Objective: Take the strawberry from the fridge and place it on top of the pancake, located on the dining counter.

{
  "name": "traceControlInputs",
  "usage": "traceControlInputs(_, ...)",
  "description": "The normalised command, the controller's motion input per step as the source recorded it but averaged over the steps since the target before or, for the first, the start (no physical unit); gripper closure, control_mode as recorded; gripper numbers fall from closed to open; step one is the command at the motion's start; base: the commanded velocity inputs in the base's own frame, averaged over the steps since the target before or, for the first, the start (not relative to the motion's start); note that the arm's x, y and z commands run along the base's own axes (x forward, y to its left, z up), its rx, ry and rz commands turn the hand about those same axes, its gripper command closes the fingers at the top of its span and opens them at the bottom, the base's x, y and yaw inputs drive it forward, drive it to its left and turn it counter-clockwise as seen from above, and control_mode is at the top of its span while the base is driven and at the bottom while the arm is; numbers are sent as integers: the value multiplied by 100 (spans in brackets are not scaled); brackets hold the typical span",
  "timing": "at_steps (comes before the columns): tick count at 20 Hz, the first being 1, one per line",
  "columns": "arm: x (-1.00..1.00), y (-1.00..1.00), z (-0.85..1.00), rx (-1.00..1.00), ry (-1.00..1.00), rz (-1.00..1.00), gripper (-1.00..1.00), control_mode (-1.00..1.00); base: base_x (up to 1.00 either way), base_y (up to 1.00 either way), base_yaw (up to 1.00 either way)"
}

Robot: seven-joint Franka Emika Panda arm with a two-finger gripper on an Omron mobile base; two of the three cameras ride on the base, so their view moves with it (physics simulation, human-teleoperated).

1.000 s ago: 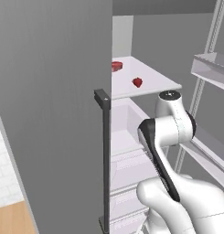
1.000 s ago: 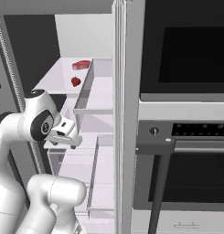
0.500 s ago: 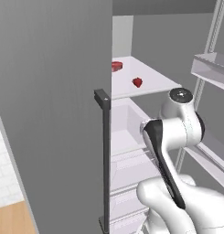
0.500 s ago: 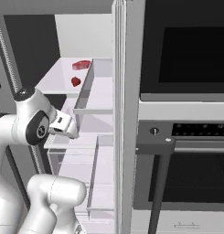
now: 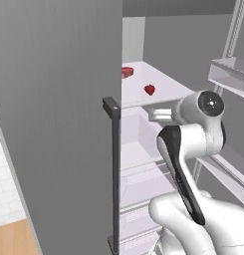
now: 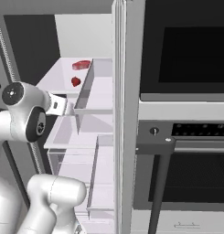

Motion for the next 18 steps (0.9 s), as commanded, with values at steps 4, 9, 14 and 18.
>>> traceControlInputs(4, 23, 28, 93, 0, -2, 18, -100, -100, 0, 0, 0)
traceControlInputs(9, 17, -2, 24, 0, 2, 8, -100, -100, 0, 0, 0)
traceControlInputs(14, 56, 0, 0, -9, 10, -1, -100, -100, 0, 0, 0)
traceControlInputs(18, 98, -3, -1, -1, 10, 0, -100, -100, 0, 0, 0)
